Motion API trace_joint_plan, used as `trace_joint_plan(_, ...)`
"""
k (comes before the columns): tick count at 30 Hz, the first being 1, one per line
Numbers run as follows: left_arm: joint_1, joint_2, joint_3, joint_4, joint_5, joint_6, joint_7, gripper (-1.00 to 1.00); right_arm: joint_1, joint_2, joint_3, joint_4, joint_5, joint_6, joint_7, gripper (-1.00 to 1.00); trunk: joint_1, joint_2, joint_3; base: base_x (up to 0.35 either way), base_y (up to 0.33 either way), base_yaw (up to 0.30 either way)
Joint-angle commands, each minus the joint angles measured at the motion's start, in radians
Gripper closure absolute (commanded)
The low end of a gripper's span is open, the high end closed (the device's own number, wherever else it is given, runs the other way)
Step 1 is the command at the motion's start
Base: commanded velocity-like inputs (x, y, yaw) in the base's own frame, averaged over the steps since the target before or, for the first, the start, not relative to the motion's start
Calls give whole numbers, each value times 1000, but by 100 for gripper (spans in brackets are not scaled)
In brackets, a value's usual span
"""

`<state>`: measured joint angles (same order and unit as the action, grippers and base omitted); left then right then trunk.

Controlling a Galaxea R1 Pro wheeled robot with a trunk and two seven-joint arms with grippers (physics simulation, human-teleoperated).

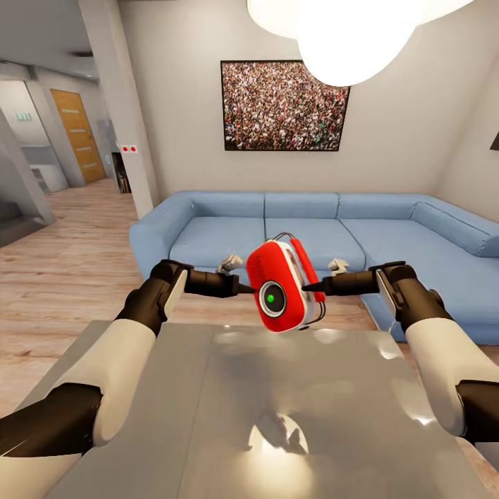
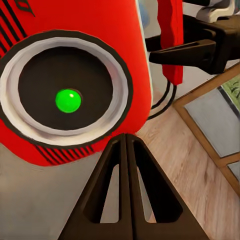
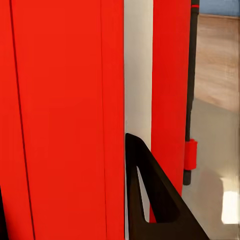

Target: Turn on the radio receiver that's on the table in the living room.

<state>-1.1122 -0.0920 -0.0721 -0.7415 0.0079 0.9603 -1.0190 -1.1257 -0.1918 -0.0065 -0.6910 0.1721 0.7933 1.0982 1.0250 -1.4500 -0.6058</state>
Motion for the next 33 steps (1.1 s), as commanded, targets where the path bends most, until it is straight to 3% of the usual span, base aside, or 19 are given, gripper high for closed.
trace_joint_plan(1,0,0,0,0,0,0,0,100,0,0,-1,-1,-9,4,-7,100,0,0,0,0,0,0)
trace_joint_plan(10,0,2,0,2,-2,0,2,100,0,0,-2,-1,-9,3,-101,100,0,0,0,0,0,0)
trace_joint_plan(21,0,5,3,3,-3,-1,13,100,0,-10,-4,-1,-9,3,-155,100,0,0,0,0,0,0)
trace_joint_plan(33,0,4,6,6,-3,0,221,100,0,-24,-6,-2,-9,4,-200,100,0,0,0,0,0,0)
